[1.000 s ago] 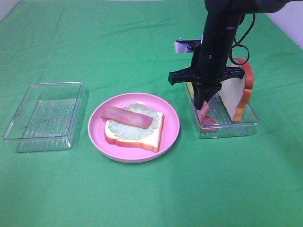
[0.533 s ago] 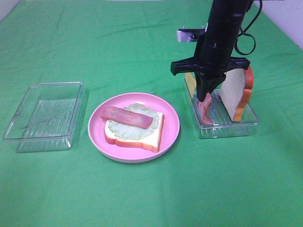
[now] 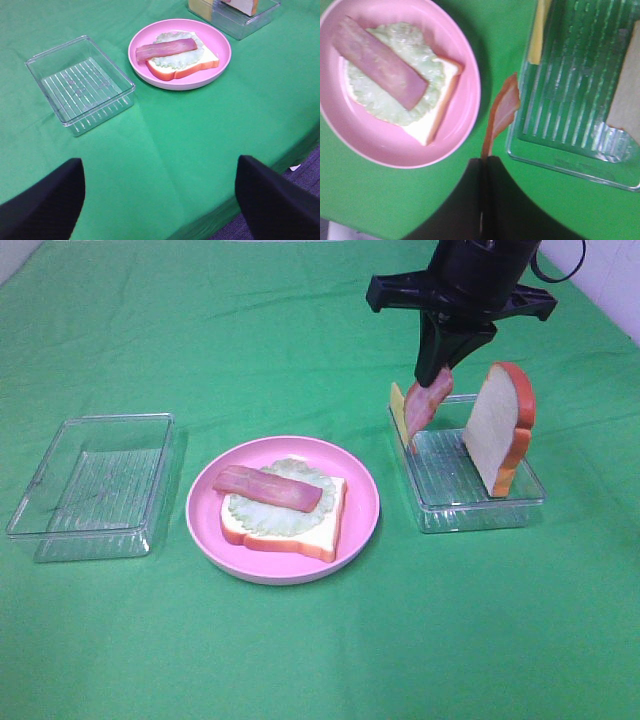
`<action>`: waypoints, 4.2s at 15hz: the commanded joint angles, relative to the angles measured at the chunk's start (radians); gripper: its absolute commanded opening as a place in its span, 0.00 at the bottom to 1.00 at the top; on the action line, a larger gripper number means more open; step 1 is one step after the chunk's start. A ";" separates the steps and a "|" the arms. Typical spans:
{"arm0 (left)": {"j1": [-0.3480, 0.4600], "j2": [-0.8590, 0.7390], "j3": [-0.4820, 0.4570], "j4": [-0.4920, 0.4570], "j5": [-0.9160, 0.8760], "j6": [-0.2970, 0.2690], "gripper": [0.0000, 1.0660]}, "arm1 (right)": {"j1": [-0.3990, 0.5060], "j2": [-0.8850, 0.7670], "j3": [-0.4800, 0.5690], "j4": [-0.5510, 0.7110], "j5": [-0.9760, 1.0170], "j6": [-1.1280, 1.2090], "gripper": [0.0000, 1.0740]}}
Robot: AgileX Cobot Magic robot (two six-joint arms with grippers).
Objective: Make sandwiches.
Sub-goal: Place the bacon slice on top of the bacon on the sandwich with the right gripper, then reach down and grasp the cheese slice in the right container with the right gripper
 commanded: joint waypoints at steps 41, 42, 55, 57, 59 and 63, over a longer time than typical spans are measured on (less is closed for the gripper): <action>-0.004 -0.006 0.002 -0.006 -0.008 0.003 0.73 | 0.078 0.197 -0.209 -0.033 -0.012 -0.001 0.59; -0.004 -0.006 0.002 -0.006 -0.008 0.003 0.73 | 0.060 0.197 -0.220 -0.053 -0.004 0.012 0.59; -0.004 -0.006 0.002 -0.006 -0.008 0.003 0.73 | -0.011 0.324 -0.226 -0.151 -0.133 0.042 0.54; -0.004 -0.006 0.002 -0.006 -0.008 0.003 0.73 | -0.011 0.349 -0.226 -0.151 -0.159 0.042 0.53; -0.004 -0.006 0.002 -0.006 -0.008 0.003 0.73 | -0.011 0.353 -0.226 -0.155 -0.177 0.041 0.52; -0.004 -0.006 0.002 -0.006 -0.008 0.003 0.73 | -0.011 0.353 -0.226 -0.156 -0.187 0.036 0.40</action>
